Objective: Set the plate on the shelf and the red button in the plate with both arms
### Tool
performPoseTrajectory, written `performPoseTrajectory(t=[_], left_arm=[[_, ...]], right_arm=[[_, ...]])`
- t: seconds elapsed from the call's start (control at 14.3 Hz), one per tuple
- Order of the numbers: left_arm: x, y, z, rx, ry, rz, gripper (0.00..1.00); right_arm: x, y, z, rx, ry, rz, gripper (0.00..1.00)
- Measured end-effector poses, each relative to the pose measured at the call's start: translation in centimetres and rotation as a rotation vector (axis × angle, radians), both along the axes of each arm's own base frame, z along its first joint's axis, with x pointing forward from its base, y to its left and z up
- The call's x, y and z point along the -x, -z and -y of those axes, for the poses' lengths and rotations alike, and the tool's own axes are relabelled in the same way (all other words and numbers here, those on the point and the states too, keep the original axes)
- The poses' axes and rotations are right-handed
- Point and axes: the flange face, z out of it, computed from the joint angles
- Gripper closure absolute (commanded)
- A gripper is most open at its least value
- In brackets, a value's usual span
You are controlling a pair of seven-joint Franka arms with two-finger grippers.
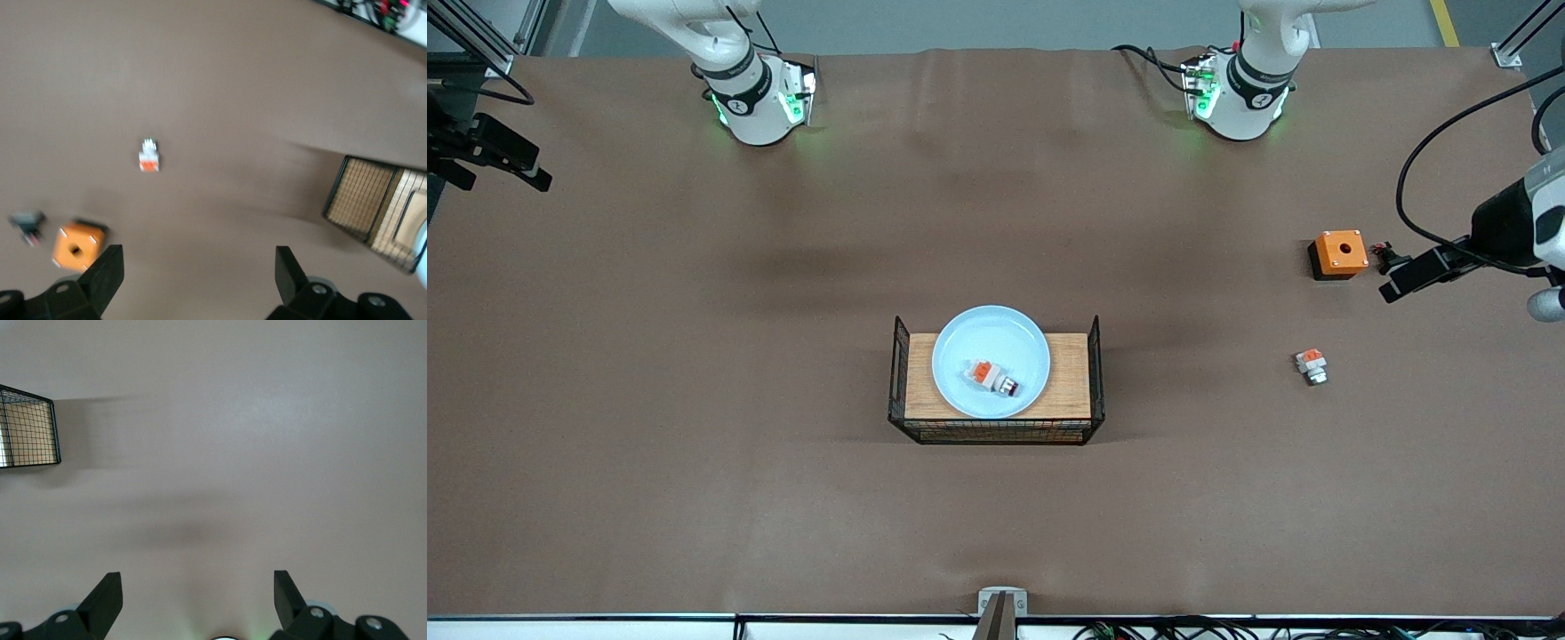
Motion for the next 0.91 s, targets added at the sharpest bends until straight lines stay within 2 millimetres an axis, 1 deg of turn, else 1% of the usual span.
performPoseTrajectory(t=[0.07, 0.21, 0.42, 0.56, 0.7, 0.77, 0.91], left_arm=[[-0.1, -0.8, -0.1, -0.025, 0.076, 0.022, 0.0], [-0.1, -1.5, -0.2, -0.043, 0.134, 0.042, 0.0], [-0.2, -1.3, -0.5, -0.048, 0.14, 0.039, 0.0], [-0.4, -0.9, -1.4, -0.049, 0.125, 0.033, 0.0], [-0.5, -0.8, -2.9, -0.049, 0.105, 0.03, 0.0], [-0.5, -0.8, -3.3, -0.049, 0.1, 0.03, 0.0], [-0.5, -0.8, -3.4, -0.049, 0.1, 0.03, 0.0]], right_arm=[[0.1, 0.0, 0.0, 0.0, 0.0, 0.002, 0.0], [0.2, -0.1, 0.0, 0.001, 0.0, 0.005, 0.0], [0.2, -0.1, -0.2, 0.001, -0.004, 0.004, 0.0], [0.2, 0.0, -0.2, 0.002, -0.005, 0.004, 0.0], [0.2, 0.0, -0.2, 0.002, -0.004, 0.003, 0.0], [0.2, 0.0, -0.1, 0.003, -0.002, 0.002, 0.0], [0.3, 0.1, 0.1, 0.002, 0.001, -0.006, 0.0]])
